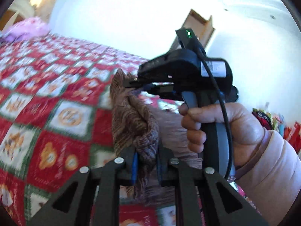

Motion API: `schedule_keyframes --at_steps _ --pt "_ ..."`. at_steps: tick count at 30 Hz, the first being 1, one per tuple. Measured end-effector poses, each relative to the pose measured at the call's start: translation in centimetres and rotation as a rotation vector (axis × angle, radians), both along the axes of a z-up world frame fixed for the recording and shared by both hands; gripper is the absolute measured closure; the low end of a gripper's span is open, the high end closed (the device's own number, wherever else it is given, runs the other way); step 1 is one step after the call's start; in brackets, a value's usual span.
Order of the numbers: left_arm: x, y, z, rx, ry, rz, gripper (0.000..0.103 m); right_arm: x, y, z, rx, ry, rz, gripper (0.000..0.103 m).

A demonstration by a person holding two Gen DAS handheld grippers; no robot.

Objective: Fold small clothes

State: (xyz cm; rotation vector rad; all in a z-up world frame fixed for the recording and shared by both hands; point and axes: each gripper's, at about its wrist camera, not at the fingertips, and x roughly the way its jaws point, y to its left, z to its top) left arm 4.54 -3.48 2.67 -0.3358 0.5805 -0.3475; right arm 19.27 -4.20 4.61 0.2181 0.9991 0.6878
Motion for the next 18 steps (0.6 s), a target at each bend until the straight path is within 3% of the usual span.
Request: schedule_keyframes --at_steps 4,9,13,18 --pt "0.2 -3.9 1.4 0.02 -0.036 -0.109 0.087 0.2 -6.3 1.9 0.051 -0.021 -0.074 0.093" --pt "0.5 -9.5 2.2 0.047 -0.058 -0.237 0.087 -0.3 -13.8 3.1 0.011 -0.068 -0.136 0.093" --pt "0.8 -14.2 1.6 0.064 -0.045 -0.334 0.087 -0.5 -18.9 2.5 -0.073 -0.085 -0.166 0.093" --pt "1.8 -18.5 -0.1 0.091 -0.003 -0.388 0.087 -0.7 -24.2 0.4 -0.138 -0.077 -0.199 0.093"
